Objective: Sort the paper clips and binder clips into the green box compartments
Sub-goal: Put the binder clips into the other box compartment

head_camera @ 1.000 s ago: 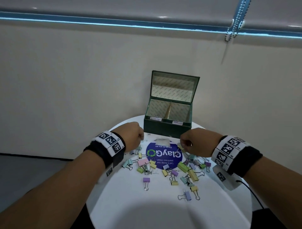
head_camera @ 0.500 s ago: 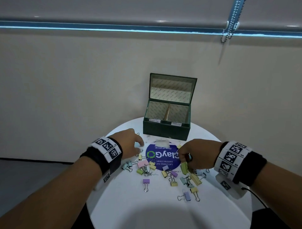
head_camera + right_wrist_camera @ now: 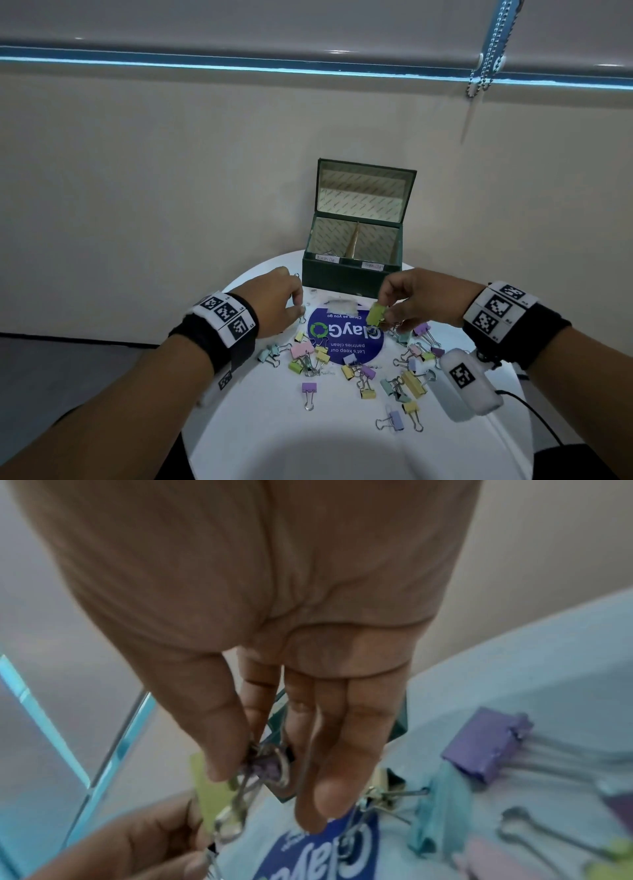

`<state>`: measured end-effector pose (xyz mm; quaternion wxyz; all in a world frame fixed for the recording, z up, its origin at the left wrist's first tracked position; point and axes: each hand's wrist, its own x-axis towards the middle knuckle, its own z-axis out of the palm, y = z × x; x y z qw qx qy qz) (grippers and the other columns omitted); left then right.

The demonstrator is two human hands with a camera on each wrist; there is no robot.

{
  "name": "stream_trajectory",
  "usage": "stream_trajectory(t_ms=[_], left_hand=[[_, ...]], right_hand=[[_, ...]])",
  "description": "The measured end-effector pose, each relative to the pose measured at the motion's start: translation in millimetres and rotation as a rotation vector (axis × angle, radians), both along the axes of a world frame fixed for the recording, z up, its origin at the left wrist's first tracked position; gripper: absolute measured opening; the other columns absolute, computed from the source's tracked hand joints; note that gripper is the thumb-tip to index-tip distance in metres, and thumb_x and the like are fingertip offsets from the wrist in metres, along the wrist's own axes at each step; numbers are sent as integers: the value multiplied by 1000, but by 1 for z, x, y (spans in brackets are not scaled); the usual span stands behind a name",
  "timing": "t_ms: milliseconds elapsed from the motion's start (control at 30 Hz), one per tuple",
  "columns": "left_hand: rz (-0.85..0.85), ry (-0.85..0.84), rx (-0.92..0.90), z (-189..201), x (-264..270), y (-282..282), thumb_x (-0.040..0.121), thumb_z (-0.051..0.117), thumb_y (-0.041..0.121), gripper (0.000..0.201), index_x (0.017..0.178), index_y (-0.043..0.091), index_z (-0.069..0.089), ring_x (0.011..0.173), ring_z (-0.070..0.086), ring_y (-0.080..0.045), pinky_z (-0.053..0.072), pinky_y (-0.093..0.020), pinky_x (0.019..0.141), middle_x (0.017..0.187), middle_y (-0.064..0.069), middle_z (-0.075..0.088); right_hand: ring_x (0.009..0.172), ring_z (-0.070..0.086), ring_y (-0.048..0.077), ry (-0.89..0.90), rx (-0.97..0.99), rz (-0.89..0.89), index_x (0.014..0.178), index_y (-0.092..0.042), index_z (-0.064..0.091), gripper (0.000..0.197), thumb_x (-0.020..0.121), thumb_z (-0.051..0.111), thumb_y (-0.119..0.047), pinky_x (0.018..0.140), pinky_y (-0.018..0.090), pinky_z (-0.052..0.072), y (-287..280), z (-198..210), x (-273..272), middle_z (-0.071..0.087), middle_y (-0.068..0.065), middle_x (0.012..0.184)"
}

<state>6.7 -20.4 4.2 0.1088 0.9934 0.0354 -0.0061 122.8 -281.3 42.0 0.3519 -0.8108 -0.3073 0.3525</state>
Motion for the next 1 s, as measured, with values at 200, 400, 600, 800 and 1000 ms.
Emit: stream_trajectory(t_ms=[200, 400, 600, 800, 1000], left_hand=[[-12, -20, -41, 1, 0, 1, 94, 54, 47, 12, 93, 37, 49, 87, 55, -11, 49, -32, 85, 101, 12, 45], [-7, -18, -62, 2, -1, 0, 95, 52, 47, 11, 93, 38, 47, 83, 56, -10, 50, -32, 83, 100, 13, 44], [0, -33, -94, 2, 1, 1, 98, 47, 46, 11, 92, 36, 45, 82, 58, -9, 51, -34, 83, 99, 13, 46], [-13, -53, -118, 2, -1, 1, 99, 46, 44, 10, 93, 35, 44, 87, 58, -11, 50, -34, 85, 101, 12, 46], [-18, -82, -127, 3, -1, 1, 101, 41, 41, 9, 96, 34, 40, 81, 55, -11, 47, -29, 79, 100, 11, 46]], right_hand=[[71, 67, 21, 240, 171, -91, 116, -1, 62, 30, 90, 56, 14, 60, 28, 55, 2, -3, 10, 67, 14, 88], [57, 56, 8, -60, -60, -38, 103, -12, 70, 11, 93, 68, -14, 58, 22, 49, 16, -1, 6, 70, 2, 77], [64, 62, 9, -58, -24, 8, 92, -14, 70, 13, 86, 77, -22, 65, 23, 51, 30, -4, 3, 72, -1, 77], [79, 70, 19, 111, 117, -46, 95, -7, 66, 11, 89, 67, 3, 81, 34, 60, 35, 0, 10, 72, 9, 83], [68, 65, 16, -107, 130, -27, 89, -11, 67, 13, 83, 78, -10, 63, 28, 54, 45, 15, 17, 70, 15, 83]])
